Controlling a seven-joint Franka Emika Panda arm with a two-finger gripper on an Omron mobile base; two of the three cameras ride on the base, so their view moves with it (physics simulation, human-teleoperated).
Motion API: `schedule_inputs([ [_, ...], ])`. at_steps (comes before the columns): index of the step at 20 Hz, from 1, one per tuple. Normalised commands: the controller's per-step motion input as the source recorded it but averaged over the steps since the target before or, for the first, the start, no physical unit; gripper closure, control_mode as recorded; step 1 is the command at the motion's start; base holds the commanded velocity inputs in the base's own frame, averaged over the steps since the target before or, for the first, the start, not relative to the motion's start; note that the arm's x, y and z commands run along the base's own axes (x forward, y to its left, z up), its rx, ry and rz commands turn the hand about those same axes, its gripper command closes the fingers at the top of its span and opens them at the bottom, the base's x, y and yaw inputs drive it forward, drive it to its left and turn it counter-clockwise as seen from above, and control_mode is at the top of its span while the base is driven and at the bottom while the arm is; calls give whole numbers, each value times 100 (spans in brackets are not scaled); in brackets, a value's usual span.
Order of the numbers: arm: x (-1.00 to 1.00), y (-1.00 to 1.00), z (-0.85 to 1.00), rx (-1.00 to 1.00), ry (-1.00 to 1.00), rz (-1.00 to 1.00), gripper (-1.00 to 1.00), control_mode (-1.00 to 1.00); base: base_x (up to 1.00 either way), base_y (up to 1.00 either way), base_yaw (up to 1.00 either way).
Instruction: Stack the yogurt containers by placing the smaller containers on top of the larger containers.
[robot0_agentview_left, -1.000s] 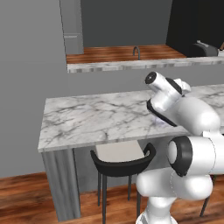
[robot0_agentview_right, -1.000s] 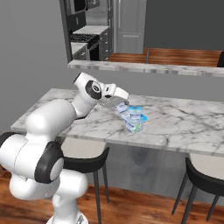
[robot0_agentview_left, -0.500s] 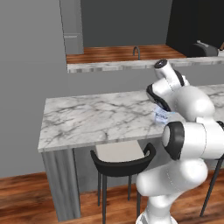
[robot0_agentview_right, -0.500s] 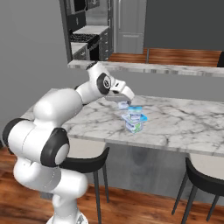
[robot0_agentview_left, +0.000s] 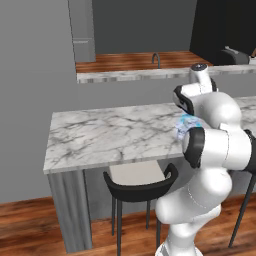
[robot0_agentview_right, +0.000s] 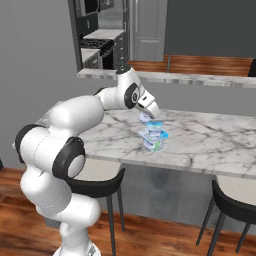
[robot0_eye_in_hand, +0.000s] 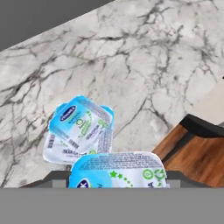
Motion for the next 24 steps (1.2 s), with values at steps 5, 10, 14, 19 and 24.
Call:
schedule_inputs([
  [5, 25, -1, -20, 6, -12, -6, 100, -100, 0, 0, 0],
  [10, 9, 0, -26, 0, -8, -3, 100, -100, 0, 0, 0],
  [14, 8, 0, -32, 0, -5, -1, 100, -100, 0, 0, 0],
  [19, 14, -1, -21, 0, -2, 0, 100, -100, 0, 0, 0],
  [24, 14, -4, -11, 0, -1, 0, 100, -100, 0, 0, 0],
])
